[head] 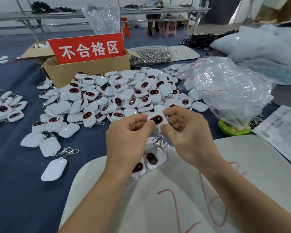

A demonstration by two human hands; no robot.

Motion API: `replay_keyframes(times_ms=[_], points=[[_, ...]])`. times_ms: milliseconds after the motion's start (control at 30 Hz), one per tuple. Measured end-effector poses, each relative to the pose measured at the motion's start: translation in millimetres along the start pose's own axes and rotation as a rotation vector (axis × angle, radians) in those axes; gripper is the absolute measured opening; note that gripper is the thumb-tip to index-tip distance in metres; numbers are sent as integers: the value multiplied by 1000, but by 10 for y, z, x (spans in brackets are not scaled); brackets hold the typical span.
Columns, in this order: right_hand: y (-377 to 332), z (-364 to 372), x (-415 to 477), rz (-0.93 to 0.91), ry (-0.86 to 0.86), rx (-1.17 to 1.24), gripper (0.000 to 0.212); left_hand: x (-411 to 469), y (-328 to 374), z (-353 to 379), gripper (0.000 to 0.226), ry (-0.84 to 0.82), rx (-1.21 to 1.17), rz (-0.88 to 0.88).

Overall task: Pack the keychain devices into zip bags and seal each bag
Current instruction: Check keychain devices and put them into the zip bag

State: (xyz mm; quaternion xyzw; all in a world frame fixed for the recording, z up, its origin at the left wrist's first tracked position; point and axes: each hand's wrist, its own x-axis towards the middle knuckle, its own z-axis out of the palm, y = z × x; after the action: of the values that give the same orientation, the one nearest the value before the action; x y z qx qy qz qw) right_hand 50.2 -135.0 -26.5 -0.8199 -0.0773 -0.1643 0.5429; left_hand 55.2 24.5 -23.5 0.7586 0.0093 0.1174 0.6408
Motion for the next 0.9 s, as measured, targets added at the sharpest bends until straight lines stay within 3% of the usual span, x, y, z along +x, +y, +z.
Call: replay_keyframes(times_ms=[100, 233, 333, 433, 633, 900], points=[[-14, -36, 41, 35, 83, 89, 37, 4, 0, 1, 8, 11, -13, -36], [-18, -72, 63, 85, 100, 241, 26, 5, -14, 6, 12, -37, -47, -46], [-29, -65, 60, 33, 83, 178, 22, 14, -24, -13, 31, -65, -28, 23], [-45, -62, 43, -69, 87, 70, 31, -7, -10, -10, 28, -63, 38, 117], [-52, -68, 1, -161, 108, -48, 30, -10, -41, -2, 26, 9, 118, 125], [-97, -19, -36, -210, 124, -56, 28, 5, -107, -20, 31, 65, 127, 154]])
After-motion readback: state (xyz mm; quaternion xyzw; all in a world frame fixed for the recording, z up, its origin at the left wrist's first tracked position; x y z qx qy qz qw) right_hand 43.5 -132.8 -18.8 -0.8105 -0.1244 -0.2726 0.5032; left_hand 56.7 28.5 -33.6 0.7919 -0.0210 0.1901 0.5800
